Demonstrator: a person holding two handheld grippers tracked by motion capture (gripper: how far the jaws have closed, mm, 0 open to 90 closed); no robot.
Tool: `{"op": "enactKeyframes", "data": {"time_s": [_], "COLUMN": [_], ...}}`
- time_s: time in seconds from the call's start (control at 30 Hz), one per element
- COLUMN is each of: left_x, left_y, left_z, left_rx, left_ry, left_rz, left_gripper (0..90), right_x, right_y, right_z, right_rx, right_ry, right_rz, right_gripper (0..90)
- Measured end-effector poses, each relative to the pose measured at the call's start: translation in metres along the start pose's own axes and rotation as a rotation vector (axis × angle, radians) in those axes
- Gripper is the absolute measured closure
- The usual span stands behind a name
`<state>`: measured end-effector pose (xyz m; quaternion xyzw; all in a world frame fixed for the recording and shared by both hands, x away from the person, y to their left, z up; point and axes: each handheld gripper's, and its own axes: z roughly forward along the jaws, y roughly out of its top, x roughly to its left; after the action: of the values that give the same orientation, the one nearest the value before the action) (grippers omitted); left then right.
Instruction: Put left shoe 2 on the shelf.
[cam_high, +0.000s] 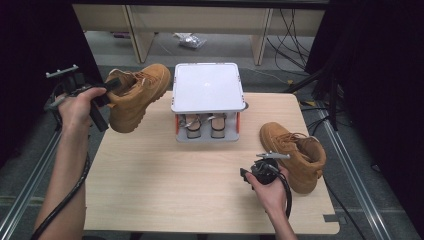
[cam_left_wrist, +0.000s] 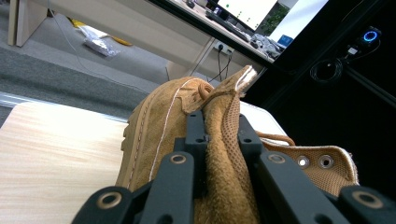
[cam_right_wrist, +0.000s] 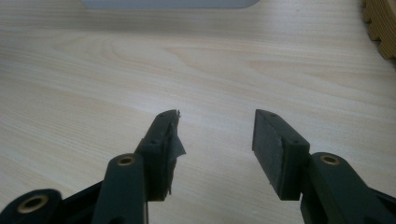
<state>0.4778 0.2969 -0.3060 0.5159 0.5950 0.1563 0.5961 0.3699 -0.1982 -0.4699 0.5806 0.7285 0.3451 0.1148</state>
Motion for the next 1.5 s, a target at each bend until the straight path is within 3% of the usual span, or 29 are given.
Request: {"op": "enactKeyframes", "data": {"time_s": [0.27, 0.43, 0.57, 0.63, 0.7, 0.77, 0.83, 0.93, 1.0, 1.03, 1.07, 1.13, 1.4, 1.43, 1.47, 1.5], "left_x": [-0.006, -0.011, -0.016, -0.018, -0.02, -0.022, -0.025, -0.028, -0.03, -0.031, -0.032, -0.034, -0.038, -0.04, -0.041, -0.042], "left_y": [0.004, 0.006, 0.007, 0.008, 0.008, 0.009, 0.009, 0.009, 0.009, 0.01, 0.01, 0.011, 0.014, 0.014, 0.014, 0.015], "left_z": [0.007, 0.011, 0.016, 0.02, 0.022, 0.026, 0.029, 0.034, 0.038, 0.04, 0.041, 0.044, 0.057, 0.058, 0.059, 0.061], "left_rx": [-0.007, -0.003, -0.001, 0.0, 0.003, 0.005, 0.008, 0.013, 0.015, 0.017, 0.017, 0.018, 0.026, 0.025, 0.024, 0.024], "left_ry": [-0.019, -0.028, -0.032, -0.035, -0.041, -0.042, -0.044, -0.048, -0.05, -0.053, -0.052, -0.053, -0.039, -0.035, -0.032, -0.03], "left_rz": [-0.003, -0.006, 0.0, -0.004, -0.005, -0.003, -0.005, -0.006, -0.011, -0.009, -0.009, -0.008, -0.015, -0.013, -0.012, -0.011], "left_gripper": [80.2, 80.2, 80.1, 80.1, 80.1, 80.1, 80.1, 80.1, 80.1, 80.1, 80.1, 80.1, 80.0, 80.0, 80.0, 80.0], "right_x": [0.003, -0.001, 0.001, 0.004, 0.001, 0.001, 0.005, 0.002, 0.004, 0.004, 0.002, 0.002, 0.003, -0.001, 0.001, 0.0], "right_y": [0.0, 0.001, 0.002, 0.001, 0.001, 0.001, 0.001, 0.002, 0.001, 0.001, 0.001, 0.001, 0.0, -0.001, -0.001, -0.001], "right_z": [-0.001, -0.001, -0.002, -0.001, 0.001, 0.0, -0.002, -0.003, -0.003, -0.003, -0.003, -0.003, -0.004, -0.003, -0.003, -0.003], "right_rx": [0.002, -0.005, 0.006, 0.001, -0.01, -0.008, 0.0, 0.001, 0.014, 0.002, -0.006, 0.008, 0.008, -0.001, -0.004, -0.003], "right_ry": [0.018, 0.012, 0.025, 0.009, 0.007, 0.018, 0.022, 0.014, 0.003, 0.016, 0.01, 0.017, 0.015, 0.007, 0.01, 0.009], "right_rz": [0.023, -0.018, -0.004, 0.01, -0.032, -0.021, 0.031, 0.004, 0.036, 0.023, -0.002, 0.024, 0.041, -0.002, 0.023, 0.01], "right_gripper": [51.6, 51.6, 51.6, 51.6, 51.6, 51.6, 51.6, 51.6, 51.6, 51.6, 51.6, 51.6, 51.5, 51.6, 51.5, 51.6]}}
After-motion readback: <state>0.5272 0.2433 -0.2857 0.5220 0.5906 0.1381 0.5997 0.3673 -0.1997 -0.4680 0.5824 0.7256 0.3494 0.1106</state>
